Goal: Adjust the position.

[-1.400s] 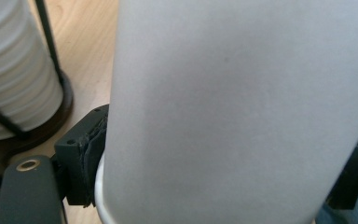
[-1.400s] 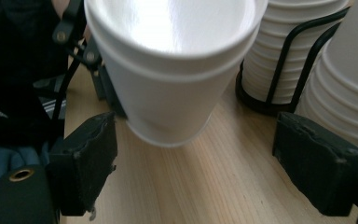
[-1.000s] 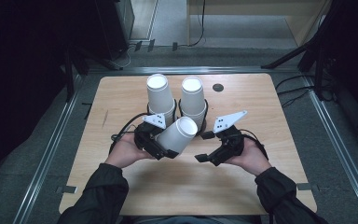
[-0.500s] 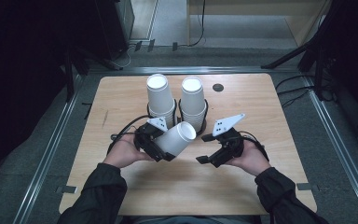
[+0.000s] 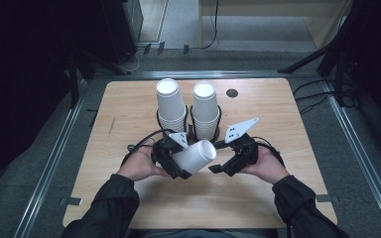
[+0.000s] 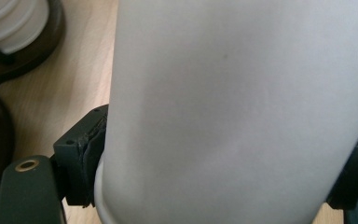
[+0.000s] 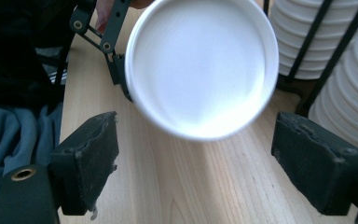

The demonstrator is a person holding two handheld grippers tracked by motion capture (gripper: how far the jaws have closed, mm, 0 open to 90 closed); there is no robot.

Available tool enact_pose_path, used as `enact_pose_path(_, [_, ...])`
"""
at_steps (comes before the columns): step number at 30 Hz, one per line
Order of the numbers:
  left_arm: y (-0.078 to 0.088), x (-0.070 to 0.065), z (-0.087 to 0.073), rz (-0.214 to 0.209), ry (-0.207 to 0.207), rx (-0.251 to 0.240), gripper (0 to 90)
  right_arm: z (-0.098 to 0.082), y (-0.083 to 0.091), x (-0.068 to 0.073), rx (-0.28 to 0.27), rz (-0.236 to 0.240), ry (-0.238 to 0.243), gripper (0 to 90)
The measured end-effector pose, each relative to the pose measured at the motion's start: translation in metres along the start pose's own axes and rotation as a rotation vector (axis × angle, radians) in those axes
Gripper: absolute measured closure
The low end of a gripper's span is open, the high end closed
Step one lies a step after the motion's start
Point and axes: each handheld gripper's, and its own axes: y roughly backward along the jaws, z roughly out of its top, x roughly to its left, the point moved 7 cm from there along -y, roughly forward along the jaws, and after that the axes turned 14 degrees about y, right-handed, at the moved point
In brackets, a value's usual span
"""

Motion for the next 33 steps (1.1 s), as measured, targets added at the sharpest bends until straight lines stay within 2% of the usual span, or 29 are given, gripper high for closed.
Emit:
enact_pose_path(8, [-0.01, -0.011, 0.0, -0.034, -0.041, 0.04, 14.2, 0.007, -0.016, 0.007, 0.05, 0.063, 0.046, 14.2])
enact_pose_path(11, [-0.012, -0.016, 0.0, -0.044, -0.069, 0.046, 14.2, 0.009, -0.022, 0.012, 0.069, 0.092, 0.073, 14.7])
enact_pose_path(12, [-0.013, -0.018, -0.001, -0.05, -0.075, 0.049, 13.7, 0.01, -0.023, 0.014, 0.074, 0.101, 0.083, 16.5])
enact_pose_path(13, [-0.013, -0.018, -0.001, -0.046, -0.079, 0.052, 13.0, 0.009, -0.025, 0.016, 0.087, 0.114, 0.096, 22.6])
enact_pose_path(14, [-0.013, -0.019, -0.002, -0.039, -0.088, 0.05, 12.5, 0.009, -0.025, 0.017, 0.094, 0.125, 0.105, 22.5])
enact_pose_path(16, [-0.013, -0.02, -0.002, -0.039, -0.085, 0.04, 11.3, 0.009, -0.025, 0.017, 0.094, 0.136, 0.104, 22.5])
enact_pose_path(19, [-0.007, -0.019, -0.001, -0.052, -0.07, -0.013, 9.3, 0.01, -0.021, 0.014, 0.07, 0.157, 0.065, 22.7])
enact_pose_path(21, [-0.005, -0.018, 0.0, -0.049, -0.075, -0.025, 8.8, 0.01, -0.02, 0.013, 0.062, 0.156, 0.059, 22.7])
enact_pose_path(22, [-0.001, -0.016, 0.001, -0.036, -0.067, -0.052, 8.6, 0.012, -0.018, 0.012, 0.053, 0.145, 0.055, 22.8])
enact_pose_path(25, [0.002, -0.015, 0.002, -0.042, -0.047, -0.076, 8.3, 0.013, -0.017, 0.01, 0.046, 0.133, 0.055, 22.8])
enact_pose_path(26, [0.004, -0.014, 0.002, -0.047, -0.028, -0.098, 8.3, 0.013, -0.015, 0.008, 0.039, 0.124, 0.049, 22.8])
enact_pose_path(28, [0.008, -0.013, 0.002, -0.06, -0.022, -0.113, 8.2, 0.013, -0.012, 0.007, 0.033, 0.123, 0.038, 22.9])
enact_pose_path(30, [0.012, -0.013, 0.002, -0.076, -0.018, -0.125, 4.2, 0.012, -0.01, 0.007, 0.032, 0.123, 0.039, 22.9])
enact_pose_path(33, [0.016, -0.011, 0.001, -0.071, -0.018, -0.143, 3.1, 0.012, -0.007, 0.006, 0.026, 0.114, 0.041, 22.9])
